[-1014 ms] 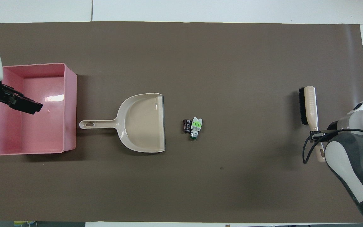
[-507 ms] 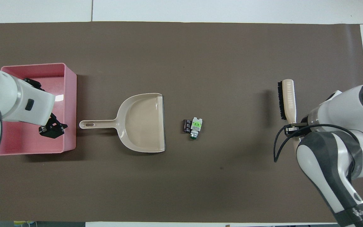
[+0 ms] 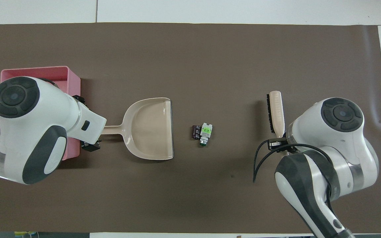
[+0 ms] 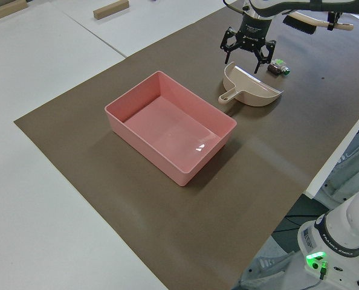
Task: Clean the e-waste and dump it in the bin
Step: 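Grasp the dustpan handle with the left gripper while the right gripper lifts the brush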
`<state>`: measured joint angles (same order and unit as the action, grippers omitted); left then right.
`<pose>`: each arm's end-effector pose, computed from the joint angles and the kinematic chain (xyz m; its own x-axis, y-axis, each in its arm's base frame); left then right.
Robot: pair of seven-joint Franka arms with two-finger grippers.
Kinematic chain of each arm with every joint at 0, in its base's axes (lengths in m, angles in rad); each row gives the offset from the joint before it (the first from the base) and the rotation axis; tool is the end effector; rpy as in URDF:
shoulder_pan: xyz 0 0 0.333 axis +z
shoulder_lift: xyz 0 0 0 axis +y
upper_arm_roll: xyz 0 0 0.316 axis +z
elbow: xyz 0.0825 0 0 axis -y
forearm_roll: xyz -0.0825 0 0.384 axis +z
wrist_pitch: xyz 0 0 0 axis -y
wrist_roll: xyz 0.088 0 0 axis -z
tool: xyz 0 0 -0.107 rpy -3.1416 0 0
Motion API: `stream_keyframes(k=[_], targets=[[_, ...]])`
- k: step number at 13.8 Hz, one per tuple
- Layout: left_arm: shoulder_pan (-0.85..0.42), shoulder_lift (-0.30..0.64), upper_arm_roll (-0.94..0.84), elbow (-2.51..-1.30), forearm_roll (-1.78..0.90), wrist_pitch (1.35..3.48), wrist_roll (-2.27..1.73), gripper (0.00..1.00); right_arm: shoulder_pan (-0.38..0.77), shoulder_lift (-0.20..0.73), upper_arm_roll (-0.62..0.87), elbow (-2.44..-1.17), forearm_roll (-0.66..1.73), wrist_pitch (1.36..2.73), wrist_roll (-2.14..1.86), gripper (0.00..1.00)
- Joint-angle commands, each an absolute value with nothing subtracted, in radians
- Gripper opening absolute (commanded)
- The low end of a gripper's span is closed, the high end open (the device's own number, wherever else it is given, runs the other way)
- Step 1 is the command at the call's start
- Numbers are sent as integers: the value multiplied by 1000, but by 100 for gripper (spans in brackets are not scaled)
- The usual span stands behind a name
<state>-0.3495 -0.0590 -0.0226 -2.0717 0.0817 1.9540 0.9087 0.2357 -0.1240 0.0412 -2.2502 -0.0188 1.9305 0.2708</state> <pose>0.4936 -0.1870 0.4519 0.2532 -0.9626 -0.0960 -0.9671 -0.2545 0.0010 0.4602 0.1296 0.4023 0.9833 0.0068 -0.1819 0.0202 -0.9972 0.0724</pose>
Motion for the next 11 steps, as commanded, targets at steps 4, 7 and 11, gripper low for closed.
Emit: stream_keyframes(k=[4, 7, 11], targets=[[-408, 24, -15, -2155, 170, 2108, 841, 100, 314, -117, 41, -2266, 14, 1962, 313, 0], [-410, 29, -15, -2218, 224, 2183, 830, 100, 374, -120, 40, -2275, 14, 1974, 368, 0], [-408, 31, -15, -2252, 242, 2206, 828, 100, 469, -112, 40, -2293, 14, 2014, 446, 0]])
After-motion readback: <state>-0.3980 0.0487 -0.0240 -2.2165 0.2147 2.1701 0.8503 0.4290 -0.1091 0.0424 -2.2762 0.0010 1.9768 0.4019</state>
